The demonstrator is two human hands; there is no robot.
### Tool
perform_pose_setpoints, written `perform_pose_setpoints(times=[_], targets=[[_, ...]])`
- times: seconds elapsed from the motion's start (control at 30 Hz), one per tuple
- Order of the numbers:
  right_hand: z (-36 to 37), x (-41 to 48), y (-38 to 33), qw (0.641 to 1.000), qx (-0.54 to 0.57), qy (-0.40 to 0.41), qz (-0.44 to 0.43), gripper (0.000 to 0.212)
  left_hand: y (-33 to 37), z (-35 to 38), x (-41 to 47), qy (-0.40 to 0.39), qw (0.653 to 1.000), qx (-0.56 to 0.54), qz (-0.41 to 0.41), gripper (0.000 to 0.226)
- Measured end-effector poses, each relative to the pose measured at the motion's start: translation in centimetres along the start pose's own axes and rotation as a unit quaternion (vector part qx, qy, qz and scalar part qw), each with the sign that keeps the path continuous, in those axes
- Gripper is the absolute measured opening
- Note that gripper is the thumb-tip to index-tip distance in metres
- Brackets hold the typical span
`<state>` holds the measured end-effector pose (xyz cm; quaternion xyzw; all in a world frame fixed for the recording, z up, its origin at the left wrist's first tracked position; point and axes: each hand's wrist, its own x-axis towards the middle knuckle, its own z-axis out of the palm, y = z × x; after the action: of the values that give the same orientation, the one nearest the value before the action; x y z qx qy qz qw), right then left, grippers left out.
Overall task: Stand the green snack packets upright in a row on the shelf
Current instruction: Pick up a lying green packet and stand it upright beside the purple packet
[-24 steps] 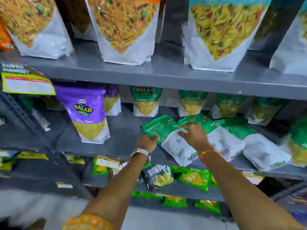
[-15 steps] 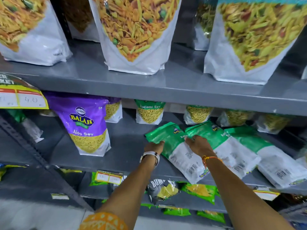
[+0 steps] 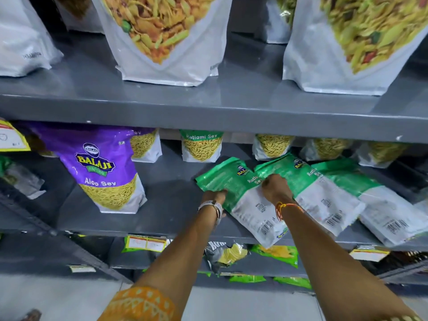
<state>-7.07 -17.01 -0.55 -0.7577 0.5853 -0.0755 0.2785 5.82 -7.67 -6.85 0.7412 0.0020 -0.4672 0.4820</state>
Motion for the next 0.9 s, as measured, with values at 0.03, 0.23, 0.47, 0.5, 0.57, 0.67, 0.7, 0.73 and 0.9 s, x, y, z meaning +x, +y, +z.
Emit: perform_pose_setpoints(times=[0.03, 0.23, 0.47, 0.5, 0.57, 0.67, 0.7, 0.73, 0.9], targets=[[0.0, 0.1, 0.1, 1.0, 0.021, 0.0, -0.001, 0.027, -0.3, 0.0, 0.1, 0.003, 1.0, -0.021, 0.005, 0.057], [-0.4, -0.9, -0.7, 0.989, 0.145, 0.013, -0.007, 0.025, -1.2, -1.9, -0.4, 0.074, 0.987, -0.093, 0.11, 0.032], [0.6, -2.7, -3.1, 0.931, 0.36, -0.053, -0.037, 0.024, 1.0, -8.6, -4.4, 0.151, 0.934, -0.025, 0.324, 0.035], [0.7, -3.0, -3.6, 0.92, 0.385, -0.061, -0.042, 0.027, 1.8, -9.3, -5.4, 0.155, 0.919, -0.022, 0.362, 0.032], [0.7, -3.6, -4.4, 0.9, 0.425, -0.08, -0.053, 0.03, 3.7, -10.3, -6.8, 0.151, 0.895, -0.012, 0.42, 0.032], [1.5, -4.0, -4.8, 0.902, 0.413, -0.087, -0.089, 0.026, 6.0, -11.2, -8.2, 0.094, 0.881, -0.006, 0.464, 0.036], [1.8, -4.2, -4.8, 0.904, 0.408, -0.083, -0.101, 0.025, 6.5, -11.5, -8.5, 0.071, 0.879, -0.003, 0.471, 0.037], [2.1, -4.3, -4.8, 0.904, 0.406, -0.077, -0.106, 0.024, 6.6, -12.0, -8.4, 0.056, 0.878, 0.003, 0.476, 0.037], [3.3, -4.1, -4.8, 0.905, 0.412, -0.028, -0.102, 0.044, 5.5, -12.8, -7.2, 0.019, 0.878, 0.026, 0.477, 0.038]])
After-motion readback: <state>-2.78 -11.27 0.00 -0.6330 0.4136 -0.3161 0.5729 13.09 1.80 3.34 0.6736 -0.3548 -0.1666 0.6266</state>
